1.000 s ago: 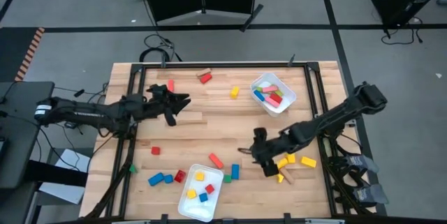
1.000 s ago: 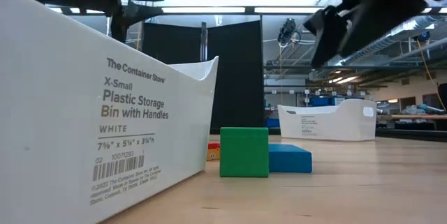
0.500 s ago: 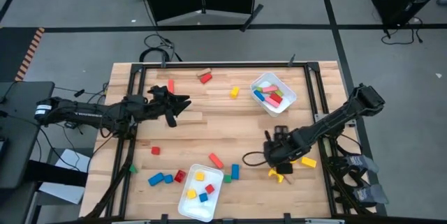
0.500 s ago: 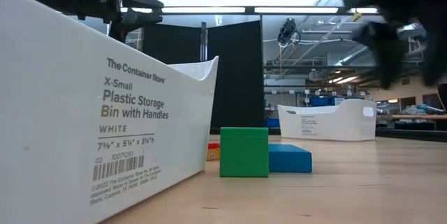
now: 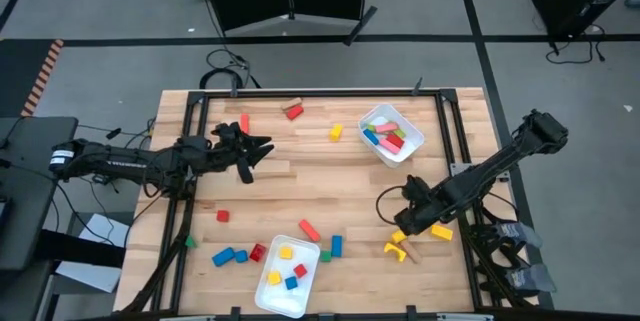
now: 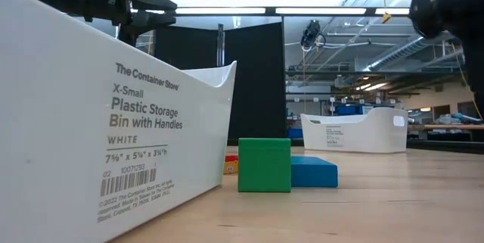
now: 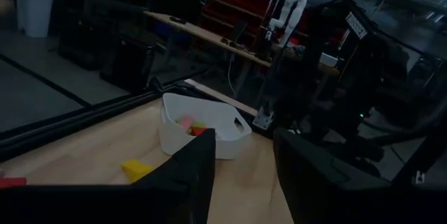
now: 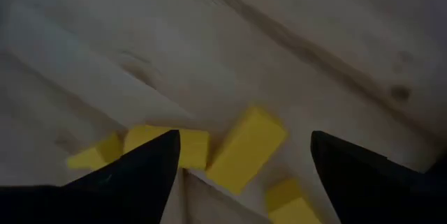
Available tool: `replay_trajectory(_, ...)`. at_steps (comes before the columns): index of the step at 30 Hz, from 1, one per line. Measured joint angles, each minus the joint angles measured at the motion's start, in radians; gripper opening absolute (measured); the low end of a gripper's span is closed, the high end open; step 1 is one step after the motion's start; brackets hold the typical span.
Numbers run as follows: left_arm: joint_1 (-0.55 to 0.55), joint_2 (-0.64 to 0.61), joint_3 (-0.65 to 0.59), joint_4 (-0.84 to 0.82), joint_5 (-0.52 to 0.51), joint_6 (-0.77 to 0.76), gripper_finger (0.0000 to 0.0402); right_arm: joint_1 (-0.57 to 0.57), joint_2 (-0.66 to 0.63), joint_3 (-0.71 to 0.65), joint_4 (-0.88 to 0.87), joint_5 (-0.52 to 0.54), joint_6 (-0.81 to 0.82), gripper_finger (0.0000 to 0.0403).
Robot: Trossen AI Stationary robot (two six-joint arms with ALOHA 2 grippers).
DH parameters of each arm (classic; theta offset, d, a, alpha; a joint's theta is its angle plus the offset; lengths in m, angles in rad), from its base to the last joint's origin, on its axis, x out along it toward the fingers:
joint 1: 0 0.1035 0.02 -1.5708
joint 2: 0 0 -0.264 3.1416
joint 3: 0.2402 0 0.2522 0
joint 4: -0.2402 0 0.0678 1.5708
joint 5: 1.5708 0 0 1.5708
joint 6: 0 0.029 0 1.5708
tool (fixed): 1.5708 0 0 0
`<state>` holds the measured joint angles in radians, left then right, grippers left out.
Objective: Sort blocks by size
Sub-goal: Put the yellow rectangle block into the top white bin
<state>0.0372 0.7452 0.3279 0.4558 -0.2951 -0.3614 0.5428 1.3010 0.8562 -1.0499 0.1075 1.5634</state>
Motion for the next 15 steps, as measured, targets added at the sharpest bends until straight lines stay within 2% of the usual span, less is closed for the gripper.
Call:
replay_trajectory(8, 0.000, 0.001, 0.000, -0.004, 0.000, 0.045, 0.0152, 0.009, 0.099, -0.011, 0.015, -0.036, 0.153, 0.0349)
replay_trajectory(15, 0.002, 0.001, 0.000, -0.004, 0.000, 0.068, 0.0152, 0.008, 0.177, -0.011, 0.042, -0.056, 0.173, 0.0348)
